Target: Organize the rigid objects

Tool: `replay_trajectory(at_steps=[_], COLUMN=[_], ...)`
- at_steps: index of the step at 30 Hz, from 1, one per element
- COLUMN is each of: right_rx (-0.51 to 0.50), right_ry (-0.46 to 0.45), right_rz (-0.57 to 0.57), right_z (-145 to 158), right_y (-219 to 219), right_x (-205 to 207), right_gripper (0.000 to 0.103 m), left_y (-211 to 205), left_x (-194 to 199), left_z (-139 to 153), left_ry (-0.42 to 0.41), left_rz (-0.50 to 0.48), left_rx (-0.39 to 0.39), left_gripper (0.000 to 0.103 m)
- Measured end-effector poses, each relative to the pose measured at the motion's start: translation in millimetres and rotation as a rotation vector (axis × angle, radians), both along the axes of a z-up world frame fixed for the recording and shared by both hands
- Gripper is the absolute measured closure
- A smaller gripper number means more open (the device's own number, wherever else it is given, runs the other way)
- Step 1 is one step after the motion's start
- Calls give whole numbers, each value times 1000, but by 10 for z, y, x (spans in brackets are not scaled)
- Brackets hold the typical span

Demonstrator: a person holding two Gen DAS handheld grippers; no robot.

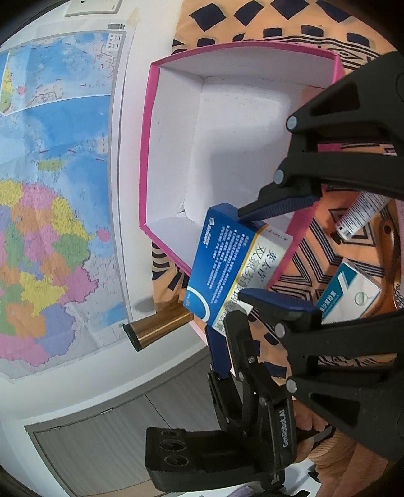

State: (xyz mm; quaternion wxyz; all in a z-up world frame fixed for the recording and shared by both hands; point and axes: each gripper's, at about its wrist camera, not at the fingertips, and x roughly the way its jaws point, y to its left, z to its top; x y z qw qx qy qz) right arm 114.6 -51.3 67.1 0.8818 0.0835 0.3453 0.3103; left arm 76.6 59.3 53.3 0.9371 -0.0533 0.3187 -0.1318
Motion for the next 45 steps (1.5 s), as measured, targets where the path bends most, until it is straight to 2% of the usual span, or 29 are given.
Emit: replay_trajectory(at_steps=[26,34,45], right_rx=[-20,-20,19], right_ry=[134,156,62], right_rz=[19,25,1], right_z=[-390,-441,-225], right_y=[167,202,-21], right_x=[430,486,127], right_gripper=[55,55,54], left_y=[121,145,52], left_x=[346,300,-112], left_z=[-299,-281,-102], left_ry=[101,86,-15], left_rz=[62,69,14], left_rx=[39,32,-22], left_gripper=[56,56,47])
